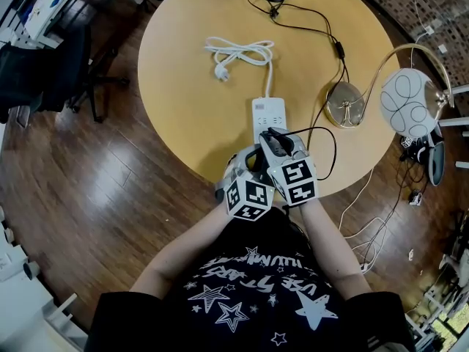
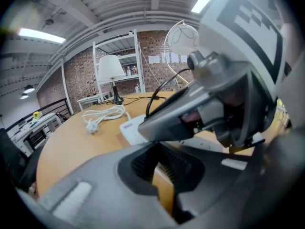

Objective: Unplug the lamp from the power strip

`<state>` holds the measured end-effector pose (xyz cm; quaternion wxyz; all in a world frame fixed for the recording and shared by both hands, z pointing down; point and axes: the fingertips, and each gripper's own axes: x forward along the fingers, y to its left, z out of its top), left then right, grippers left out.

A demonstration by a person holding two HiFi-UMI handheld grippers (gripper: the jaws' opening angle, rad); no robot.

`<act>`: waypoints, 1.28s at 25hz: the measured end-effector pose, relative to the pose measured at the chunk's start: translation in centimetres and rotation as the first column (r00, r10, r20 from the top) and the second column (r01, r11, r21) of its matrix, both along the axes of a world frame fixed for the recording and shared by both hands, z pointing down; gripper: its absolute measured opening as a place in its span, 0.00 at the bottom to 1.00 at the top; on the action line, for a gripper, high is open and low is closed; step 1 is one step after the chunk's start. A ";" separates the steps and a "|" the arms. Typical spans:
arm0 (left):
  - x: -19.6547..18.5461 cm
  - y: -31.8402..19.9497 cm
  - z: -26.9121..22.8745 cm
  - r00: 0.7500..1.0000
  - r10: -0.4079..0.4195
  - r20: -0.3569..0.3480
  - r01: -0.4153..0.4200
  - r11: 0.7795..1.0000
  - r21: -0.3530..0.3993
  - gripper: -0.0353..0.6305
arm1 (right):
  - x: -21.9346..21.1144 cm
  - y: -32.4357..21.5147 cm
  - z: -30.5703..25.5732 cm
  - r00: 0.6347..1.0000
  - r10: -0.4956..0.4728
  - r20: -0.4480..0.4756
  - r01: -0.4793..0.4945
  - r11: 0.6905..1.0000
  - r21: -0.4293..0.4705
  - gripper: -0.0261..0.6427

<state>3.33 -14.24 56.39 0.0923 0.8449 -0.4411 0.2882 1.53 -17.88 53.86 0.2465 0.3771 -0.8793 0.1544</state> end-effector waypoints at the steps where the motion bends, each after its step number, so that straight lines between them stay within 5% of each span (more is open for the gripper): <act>1: 0.0 0.0 0.0 1.000 -0.003 -0.007 0.003 1.000 -0.002 0.06 | -0.1 -0.1 0.0 1.000 0.000 -0.011 0.000 1.000 -0.001 0.17; 18: 0.1 0.1 0.0 0.999 0.001 -0.037 -0.001 1.000 -0.012 0.06 | -0.3 0.1 -0.1 0.997 -0.023 -0.075 0.024 1.000 0.017 0.13; 32: 0.1 0.1 0.0 0.999 0.012 -0.044 -0.013 1.000 -0.023 0.06 | -0.2 0.2 -0.5 1.000 -0.012 -0.025 0.014 0.996 0.088 0.13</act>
